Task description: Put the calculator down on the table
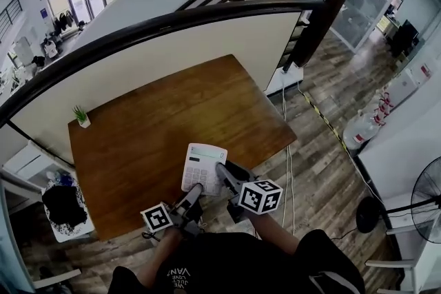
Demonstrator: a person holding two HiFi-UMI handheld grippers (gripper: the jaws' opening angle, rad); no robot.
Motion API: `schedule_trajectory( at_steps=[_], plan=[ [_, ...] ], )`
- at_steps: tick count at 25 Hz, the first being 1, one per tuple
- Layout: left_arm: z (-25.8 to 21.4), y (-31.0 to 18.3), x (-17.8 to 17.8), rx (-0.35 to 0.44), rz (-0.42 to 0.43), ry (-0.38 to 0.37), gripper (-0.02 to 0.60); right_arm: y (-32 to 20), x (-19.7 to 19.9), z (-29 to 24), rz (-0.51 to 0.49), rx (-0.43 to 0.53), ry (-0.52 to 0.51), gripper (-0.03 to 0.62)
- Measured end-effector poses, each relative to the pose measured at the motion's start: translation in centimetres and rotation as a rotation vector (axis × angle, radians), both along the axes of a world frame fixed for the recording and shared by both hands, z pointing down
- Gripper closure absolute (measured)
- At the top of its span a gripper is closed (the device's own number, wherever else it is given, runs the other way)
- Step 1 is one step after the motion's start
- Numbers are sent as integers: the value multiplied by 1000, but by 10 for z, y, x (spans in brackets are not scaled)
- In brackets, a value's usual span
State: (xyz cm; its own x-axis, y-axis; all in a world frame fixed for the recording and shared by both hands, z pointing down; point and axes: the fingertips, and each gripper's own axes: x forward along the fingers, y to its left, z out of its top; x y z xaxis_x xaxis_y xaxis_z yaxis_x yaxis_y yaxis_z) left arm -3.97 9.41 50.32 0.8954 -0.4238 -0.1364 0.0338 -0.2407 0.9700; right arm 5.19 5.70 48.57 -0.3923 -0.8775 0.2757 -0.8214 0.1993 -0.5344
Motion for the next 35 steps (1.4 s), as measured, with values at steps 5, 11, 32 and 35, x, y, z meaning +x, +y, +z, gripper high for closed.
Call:
schedule_trajectory(
  at_steps=[5, 11, 32, 35],
  plan=[
    [2, -48, -1, -1, 5, 6, 532, -48, -1, 4, 14, -8, 2, 487],
    [9, -90, 3, -24, 11, -6, 532, -89, 3, 14, 22, -34, -4, 487],
    [52, -237, 55, -102, -298, -10, 532, -263, 40, 60, -288, -133, 50, 487],
    [59, -255, 60, -116, -329, -11, 532, -283, 42, 69, -310, -142, 62, 487]
  ],
)
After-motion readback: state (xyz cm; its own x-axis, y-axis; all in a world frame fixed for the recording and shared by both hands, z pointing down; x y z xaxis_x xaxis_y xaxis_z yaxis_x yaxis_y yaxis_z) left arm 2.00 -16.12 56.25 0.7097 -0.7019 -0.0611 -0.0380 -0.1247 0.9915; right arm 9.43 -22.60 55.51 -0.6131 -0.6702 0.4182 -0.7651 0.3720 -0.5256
